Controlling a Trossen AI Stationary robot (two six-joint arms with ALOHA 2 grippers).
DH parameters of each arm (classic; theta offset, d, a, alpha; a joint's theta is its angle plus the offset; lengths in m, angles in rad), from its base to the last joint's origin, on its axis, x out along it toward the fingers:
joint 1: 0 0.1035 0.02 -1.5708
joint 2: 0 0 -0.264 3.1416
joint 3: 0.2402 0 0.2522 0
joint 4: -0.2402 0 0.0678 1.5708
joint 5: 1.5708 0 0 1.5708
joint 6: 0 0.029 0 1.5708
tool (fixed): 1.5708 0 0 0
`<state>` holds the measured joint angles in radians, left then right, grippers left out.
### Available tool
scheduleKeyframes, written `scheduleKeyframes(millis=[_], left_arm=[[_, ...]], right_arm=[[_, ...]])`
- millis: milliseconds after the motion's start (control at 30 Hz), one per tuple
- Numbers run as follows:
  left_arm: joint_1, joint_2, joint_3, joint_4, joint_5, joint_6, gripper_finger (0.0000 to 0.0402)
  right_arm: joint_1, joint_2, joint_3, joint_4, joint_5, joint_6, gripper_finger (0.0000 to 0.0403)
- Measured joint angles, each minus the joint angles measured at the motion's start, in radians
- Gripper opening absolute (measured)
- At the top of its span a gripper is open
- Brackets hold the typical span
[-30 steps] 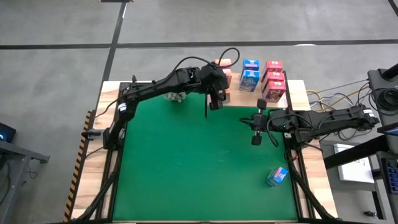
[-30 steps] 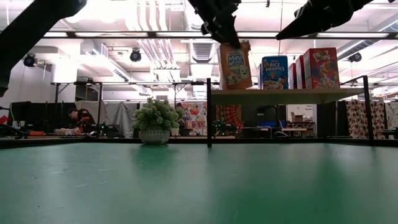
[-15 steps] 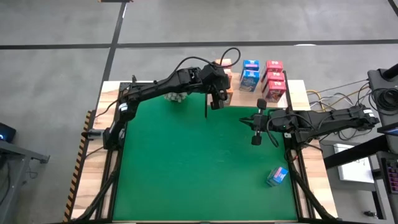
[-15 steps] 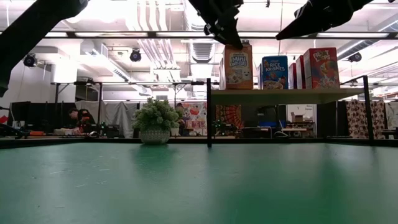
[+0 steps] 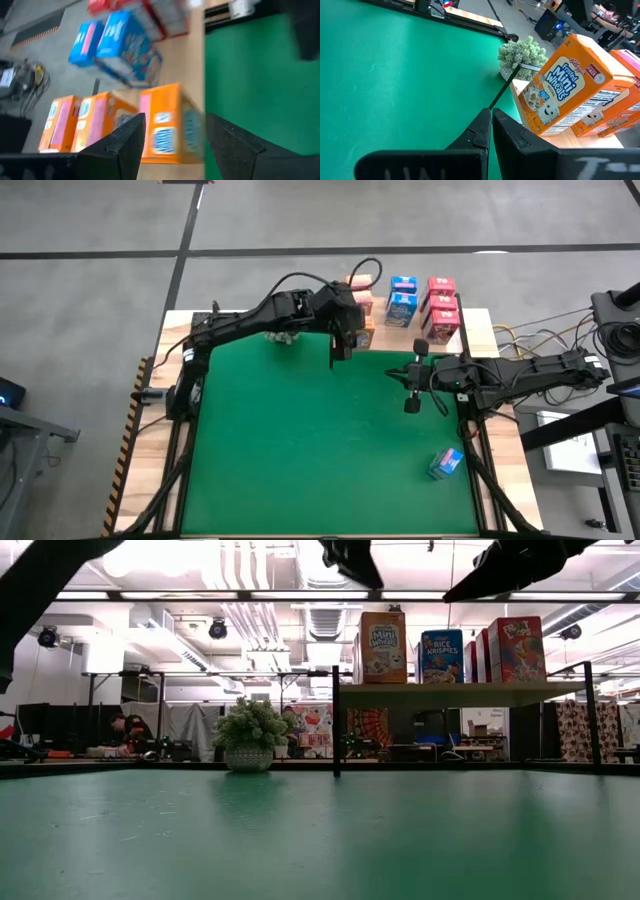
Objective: Stack cereal on shelf
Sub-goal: Put the orange cereal box on the shelf
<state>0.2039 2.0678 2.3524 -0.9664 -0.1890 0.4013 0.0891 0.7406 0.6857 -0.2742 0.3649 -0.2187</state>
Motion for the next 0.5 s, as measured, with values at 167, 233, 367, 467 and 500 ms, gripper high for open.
scheduleKeyframes(millis=[167, 233, 367, 467, 500], left_arm=[[-0.076, -0.023, -0.009, -0.025, 0.005, 0.017, 0.0170], [-0.099, -0.024, -0.012, -0.080, 0.006, 0.012, 0.0160], [-0.135, -0.027, -0.033, -0.149, 0.006, -0.032, 0.0146], [-0.153, -0.035, -0.102, -0.152, 0.053, -0.068, 0.0143], [-0.159, -0.039, -0.139, -0.148, 0.067, -0.081, 0.0142]], right_arm=[[0.000, 0.000, 0.000, 0.003, 0.000, 0.000, 0.0009], [0.000, 0.000, 0.000, 0.003, 0.000, 0.002, 0.0009], [0.000, 0.000, -0.004, 0.028, 0.000, 0.003, 0.0009], [0.000, 0.000, -0.013, 0.041, -0.001, 0.001, 0.0009], [0.000, 0.001, -0.015, 0.047, -0.001, 0.000, 0.0009]])
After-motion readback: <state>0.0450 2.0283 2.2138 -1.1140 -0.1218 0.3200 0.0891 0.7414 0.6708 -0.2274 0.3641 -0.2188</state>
